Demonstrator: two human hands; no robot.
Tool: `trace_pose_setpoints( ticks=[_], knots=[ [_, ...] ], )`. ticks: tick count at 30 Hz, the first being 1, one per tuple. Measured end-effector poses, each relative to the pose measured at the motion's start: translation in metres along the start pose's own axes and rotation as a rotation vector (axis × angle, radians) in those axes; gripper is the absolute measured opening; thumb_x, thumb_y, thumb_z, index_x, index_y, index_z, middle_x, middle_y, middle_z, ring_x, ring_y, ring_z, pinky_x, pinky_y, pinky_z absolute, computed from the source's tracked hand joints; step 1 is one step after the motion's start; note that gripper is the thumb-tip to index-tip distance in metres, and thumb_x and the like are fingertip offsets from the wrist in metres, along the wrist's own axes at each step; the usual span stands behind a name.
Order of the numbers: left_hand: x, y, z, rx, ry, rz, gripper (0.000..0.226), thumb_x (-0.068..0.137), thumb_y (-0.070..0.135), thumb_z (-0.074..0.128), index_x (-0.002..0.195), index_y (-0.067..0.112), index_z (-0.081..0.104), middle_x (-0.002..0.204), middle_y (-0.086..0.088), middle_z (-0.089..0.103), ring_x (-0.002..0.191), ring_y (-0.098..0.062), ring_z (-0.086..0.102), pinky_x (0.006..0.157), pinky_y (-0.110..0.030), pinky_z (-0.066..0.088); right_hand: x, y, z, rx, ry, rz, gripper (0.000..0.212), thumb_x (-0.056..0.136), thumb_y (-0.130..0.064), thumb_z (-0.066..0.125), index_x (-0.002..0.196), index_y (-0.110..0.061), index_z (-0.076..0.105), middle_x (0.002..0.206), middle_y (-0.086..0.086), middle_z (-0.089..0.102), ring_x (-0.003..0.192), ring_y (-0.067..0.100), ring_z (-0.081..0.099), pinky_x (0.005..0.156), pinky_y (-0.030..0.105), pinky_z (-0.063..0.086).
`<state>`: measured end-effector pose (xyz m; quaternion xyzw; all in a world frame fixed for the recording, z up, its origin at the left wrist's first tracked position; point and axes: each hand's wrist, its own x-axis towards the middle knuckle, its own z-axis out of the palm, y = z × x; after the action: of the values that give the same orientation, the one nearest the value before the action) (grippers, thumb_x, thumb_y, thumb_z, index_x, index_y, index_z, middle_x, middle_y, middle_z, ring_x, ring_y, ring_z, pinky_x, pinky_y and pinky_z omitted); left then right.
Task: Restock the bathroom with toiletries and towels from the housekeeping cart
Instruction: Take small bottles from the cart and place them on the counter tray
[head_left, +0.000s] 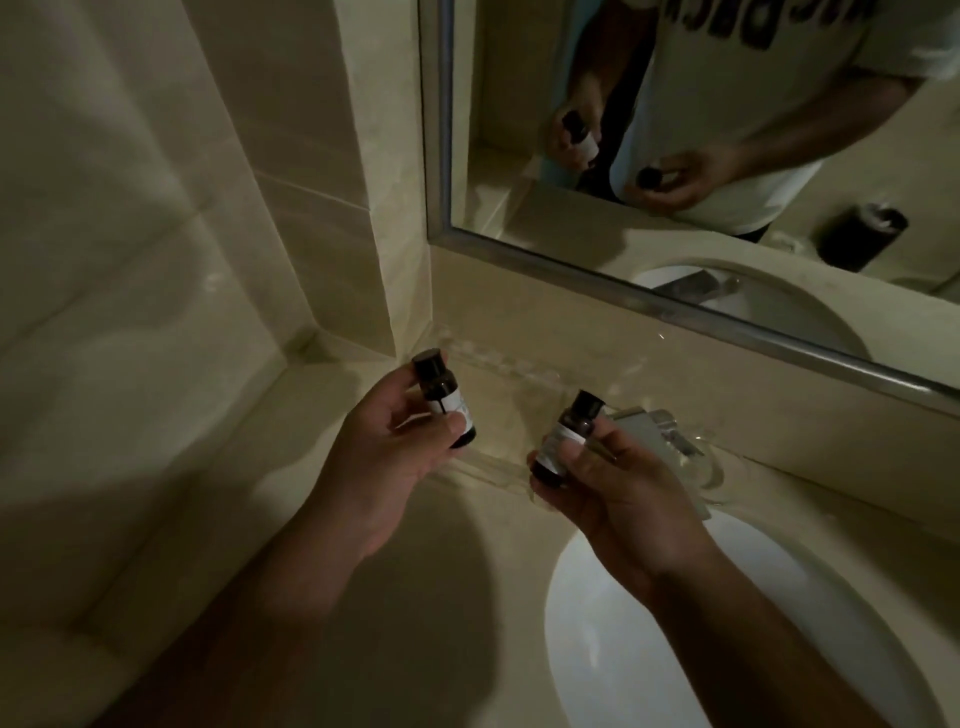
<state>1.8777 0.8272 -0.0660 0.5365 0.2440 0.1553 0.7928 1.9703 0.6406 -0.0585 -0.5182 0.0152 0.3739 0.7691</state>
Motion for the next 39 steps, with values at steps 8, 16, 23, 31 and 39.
trace_pose_setpoints(
  ticks=[8, 16, 23, 31, 39],
  knots=[
    [0.069, -0.033, -0.010, 0.357, 0.187, -0.003, 0.030, 0.082, 0.016, 0.079, 0.109, 0.028, 0.070, 0.099, 0.008, 0.076, 0.095, -0.005, 0.071, 0.085, -0.027, 0.053, 0.056, 0.006, -0.016, -0.123, 0.125, 0.057, 0.047, 0.081, -0.016, 0.068, 0.127, -0.005, 0.062, 0.123, 0.014, 0.069, 0.116, 0.031, 0.065, 0.103, 0.043, 0.049],
    [0.136, -0.059, -0.008, 0.483, 0.250, -0.011, 0.036, 0.080, 0.022, 0.082, 0.112, 0.030, 0.067, 0.102, 0.012, 0.073, 0.093, 0.002, 0.068, 0.084, -0.024, 0.054, 0.101, 0.008, -0.021, -0.328, 0.142, 0.035, 0.026, 0.092, -0.005, 0.065, 0.116, -0.013, 0.068, 0.108, 0.005, 0.076, 0.101, 0.020, 0.072, 0.099, 0.042, 0.054],
    [0.178, -0.073, 0.001, 0.691, 0.284, 0.101, 0.039, 0.082, 0.025, 0.081, 0.117, 0.029, 0.066, 0.105, 0.018, 0.068, 0.095, 0.008, 0.061, 0.072, -0.005, 0.042, 0.128, 0.025, -0.025, -0.527, 0.241, -0.063, 0.019, 0.089, -0.009, 0.072, 0.104, -0.020, 0.073, 0.095, -0.001, 0.077, 0.087, 0.014, 0.075, 0.092, 0.045, 0.055],
    [0.206, -0.088, 0.007, 0.808, 0.247, 0.130, 0.042, 0.084, 0.027, 0.079, 0.124, 0.026, 0.065, 0.098, 0.026, 0.058, 0.100, -0.001, 0.059, 0.080, -0.018, 0.048, 0.144, 0.035, -0.030, -0.580, 0.291, -0.158, 0.028, 0.087, -0.012, 0.073, 0.101, -0.036, 0.069, 0.091, -0.024, 0.074, 0.086, -0.005, 0.070, 0.082, 0.021, 0.052],
    [0.216, -0.097, 0.010, 0.834, 0.250, 0.139, 0.043, 0.082, 0.030, 0.081, 0.122, 0.027, 0.065, 0.111, 0.014, 0.066, 0.104, -0.008, 0.061, 0.083, -0.026, 0.046, 0.158, 0.050, -0.035, -0.622, 0.331, -0.262, 0.034, 0.087, -0.011, 0.073, 0.114, -0.032, 0.069, 0.095, -0.025, 0.072, 0.092, -0.009, 0.067, 0.071, 0.004, 0.049]
  ],
)
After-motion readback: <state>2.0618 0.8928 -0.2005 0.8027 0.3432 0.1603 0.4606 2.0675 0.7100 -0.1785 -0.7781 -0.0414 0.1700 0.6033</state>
